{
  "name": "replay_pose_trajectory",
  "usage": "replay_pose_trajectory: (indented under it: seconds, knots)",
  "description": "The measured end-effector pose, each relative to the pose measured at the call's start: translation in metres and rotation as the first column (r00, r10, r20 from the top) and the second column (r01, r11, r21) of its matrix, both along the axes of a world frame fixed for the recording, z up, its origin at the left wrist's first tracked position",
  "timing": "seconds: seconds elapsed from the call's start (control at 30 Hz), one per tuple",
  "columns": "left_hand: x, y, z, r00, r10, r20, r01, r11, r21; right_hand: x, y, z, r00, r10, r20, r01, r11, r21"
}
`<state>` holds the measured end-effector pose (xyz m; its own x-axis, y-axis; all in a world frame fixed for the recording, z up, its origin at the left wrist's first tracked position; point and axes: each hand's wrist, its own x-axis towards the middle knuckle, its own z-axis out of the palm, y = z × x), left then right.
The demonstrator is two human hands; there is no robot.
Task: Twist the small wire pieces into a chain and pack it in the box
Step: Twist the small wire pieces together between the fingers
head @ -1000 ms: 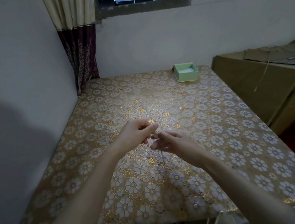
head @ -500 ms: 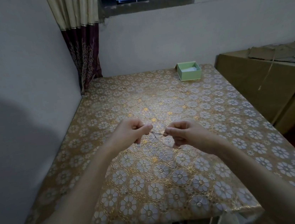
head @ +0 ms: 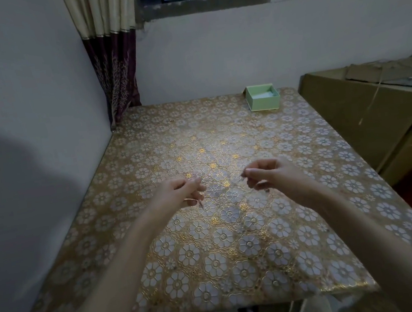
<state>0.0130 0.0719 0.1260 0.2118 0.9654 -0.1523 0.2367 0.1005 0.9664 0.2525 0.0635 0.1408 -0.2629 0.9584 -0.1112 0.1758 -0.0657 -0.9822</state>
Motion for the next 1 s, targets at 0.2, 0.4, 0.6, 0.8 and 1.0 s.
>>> replay_pose_trajectory:
  seconds: [0.2,0.4,0.6,0.8,1.0]
  knots:
    - [0.016,-0.002,-0.019,0.998,-0.012,-0.068,0.011,1.000,-0.010,-0.009,0.007,-0.003,0.999,-0.041,0.001,0.041,0.999,-0.003]
    - [0.042,0.004,-0.027,0.970,-0.160,-0.184,0.171,0.984,0.045,-0.012,0.016,-0.001,0.997,-0.036,-0.064,0.037,0.999,0.009]
    - [0.062,0.013,-0.036,0.975,-0.190,-0.117,0.197,0.980,0.043,-0.011,0.029,0.004,0.964,-0.069,-0.256,0.064,0.998,-0.028]
    - [0.044,0.037,-0.046,0.991,-0.114,-0.073,0.114,0.993,-0.004,0.000,0.059,-0.015,0.913,-0.287,-0.289,0.274,0.958,-0.086]
    - [0.030,0.082,-0.044,0.999,0.037,-0.004,-0.037,0.998,0.044,-0.005,0.098,-0.055,0.892,-0.388,-0.233,0.371,0.922,-0.115]
